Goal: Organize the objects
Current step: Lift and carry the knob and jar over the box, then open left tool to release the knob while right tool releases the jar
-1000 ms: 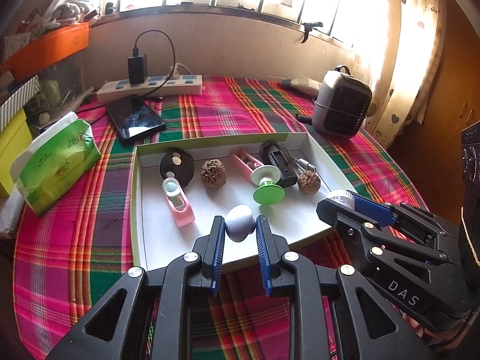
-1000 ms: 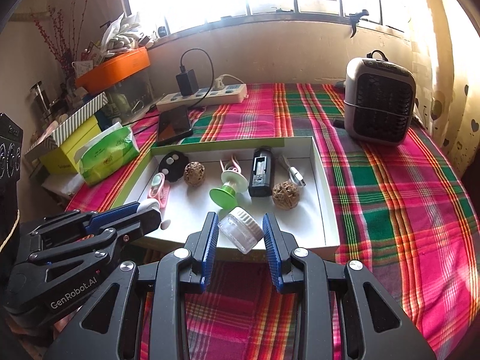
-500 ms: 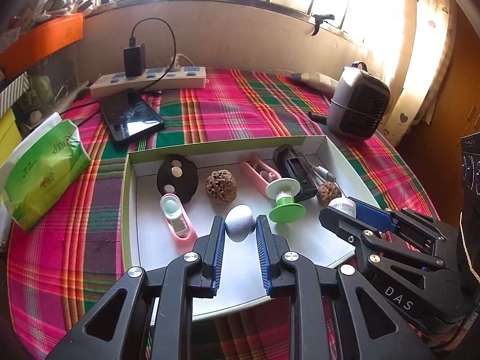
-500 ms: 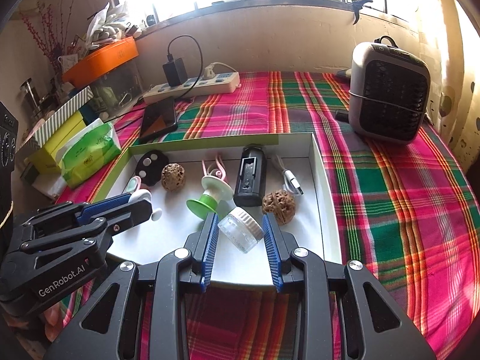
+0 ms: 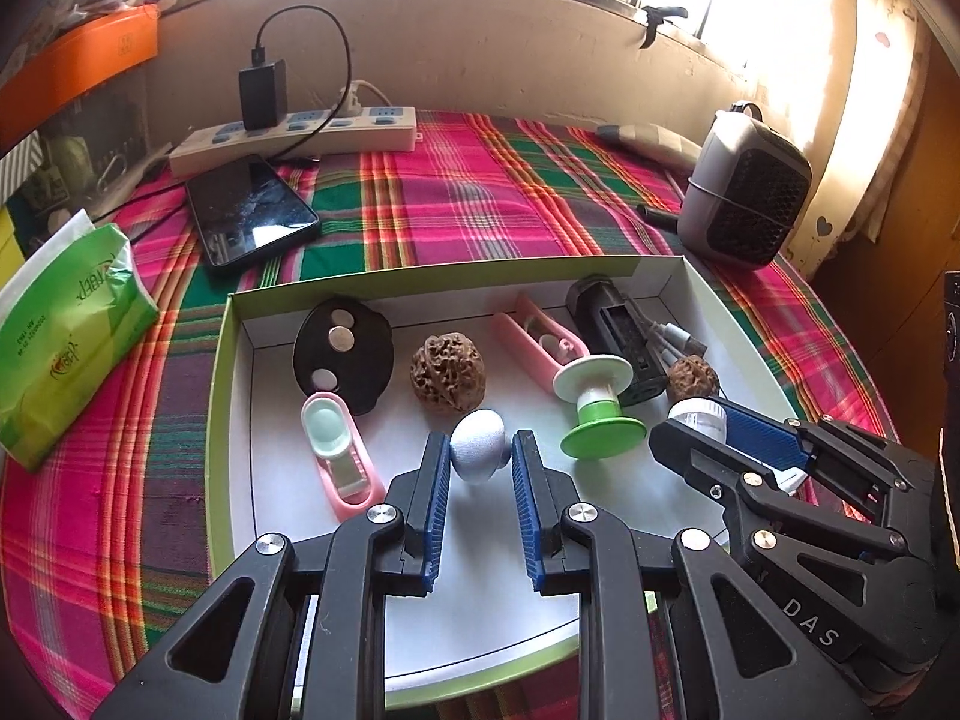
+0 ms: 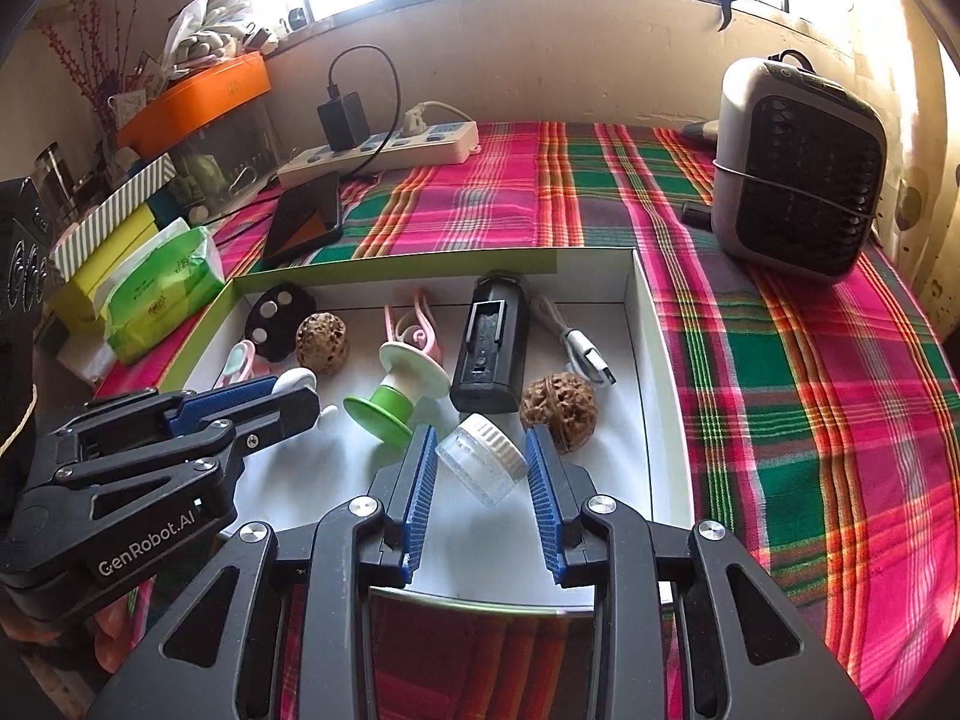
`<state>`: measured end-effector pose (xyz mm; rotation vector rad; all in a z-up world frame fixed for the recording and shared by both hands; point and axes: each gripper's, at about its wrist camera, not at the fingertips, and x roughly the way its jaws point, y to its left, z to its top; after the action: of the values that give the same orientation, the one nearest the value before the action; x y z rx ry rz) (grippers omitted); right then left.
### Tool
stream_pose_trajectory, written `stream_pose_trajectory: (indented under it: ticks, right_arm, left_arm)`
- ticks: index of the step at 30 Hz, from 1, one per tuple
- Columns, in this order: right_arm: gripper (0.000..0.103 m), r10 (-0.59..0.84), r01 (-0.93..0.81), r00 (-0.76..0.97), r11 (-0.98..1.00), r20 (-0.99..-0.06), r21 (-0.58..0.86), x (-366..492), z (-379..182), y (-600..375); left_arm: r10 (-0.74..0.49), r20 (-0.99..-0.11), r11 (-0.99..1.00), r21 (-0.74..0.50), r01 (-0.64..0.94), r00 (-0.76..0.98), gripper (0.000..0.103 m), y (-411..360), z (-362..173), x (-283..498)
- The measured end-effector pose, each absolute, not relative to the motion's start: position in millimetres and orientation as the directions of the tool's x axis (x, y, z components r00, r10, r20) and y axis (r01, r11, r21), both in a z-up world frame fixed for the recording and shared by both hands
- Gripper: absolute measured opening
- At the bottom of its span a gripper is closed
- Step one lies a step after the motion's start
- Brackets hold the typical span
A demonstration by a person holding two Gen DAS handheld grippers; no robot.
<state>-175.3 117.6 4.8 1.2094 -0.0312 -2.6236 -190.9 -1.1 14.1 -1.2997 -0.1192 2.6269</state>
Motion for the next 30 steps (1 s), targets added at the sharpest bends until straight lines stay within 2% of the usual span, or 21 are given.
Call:
stream_pose_trajectory:
  ticks: [30]
  right_arm:
    - [0.032, -0.223, 0.230, -0.619, -0.968, -0.753, 0.097, -176.6, -0.7, 111.3]
  left_arm:
    - [0.204, -0.781, -0.979, -0.151, -0.139, -0.590, 0.022, -1.4, 12.1, -193.0]
